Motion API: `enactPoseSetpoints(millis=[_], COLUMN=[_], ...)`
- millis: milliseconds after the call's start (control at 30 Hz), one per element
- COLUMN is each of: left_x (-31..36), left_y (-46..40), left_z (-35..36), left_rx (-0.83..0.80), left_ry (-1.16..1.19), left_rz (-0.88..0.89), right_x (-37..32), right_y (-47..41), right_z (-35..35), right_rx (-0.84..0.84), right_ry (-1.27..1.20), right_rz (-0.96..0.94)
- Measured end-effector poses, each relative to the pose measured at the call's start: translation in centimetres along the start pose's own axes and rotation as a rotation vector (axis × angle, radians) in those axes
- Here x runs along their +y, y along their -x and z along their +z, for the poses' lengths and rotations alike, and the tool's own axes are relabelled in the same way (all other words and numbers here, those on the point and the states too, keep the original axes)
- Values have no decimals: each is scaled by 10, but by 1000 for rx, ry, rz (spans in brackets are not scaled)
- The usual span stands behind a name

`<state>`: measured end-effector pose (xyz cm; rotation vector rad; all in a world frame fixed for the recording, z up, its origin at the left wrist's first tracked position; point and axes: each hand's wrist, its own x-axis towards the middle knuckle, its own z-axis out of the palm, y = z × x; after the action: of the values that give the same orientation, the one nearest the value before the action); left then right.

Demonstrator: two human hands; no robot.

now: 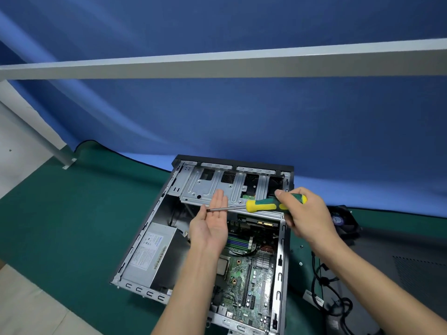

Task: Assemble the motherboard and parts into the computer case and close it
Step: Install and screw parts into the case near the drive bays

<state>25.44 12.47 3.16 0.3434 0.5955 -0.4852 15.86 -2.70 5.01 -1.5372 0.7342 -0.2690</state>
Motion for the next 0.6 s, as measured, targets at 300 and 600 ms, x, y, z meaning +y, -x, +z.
enactPoseSetpoints(millis=[300, 600], left_x=[-11, -14], left_y=[-2, 1], left_z=[-6, -8], left_rx=[77, 139], left_ry=[35, -152], left_rz=[-49, -38], right_x=[8, 9], right_y=[8, 6], right_z=[-2, -4], right_rx=[78, 117], right_ry=[-131, -188], right_rz=[-18, -31])
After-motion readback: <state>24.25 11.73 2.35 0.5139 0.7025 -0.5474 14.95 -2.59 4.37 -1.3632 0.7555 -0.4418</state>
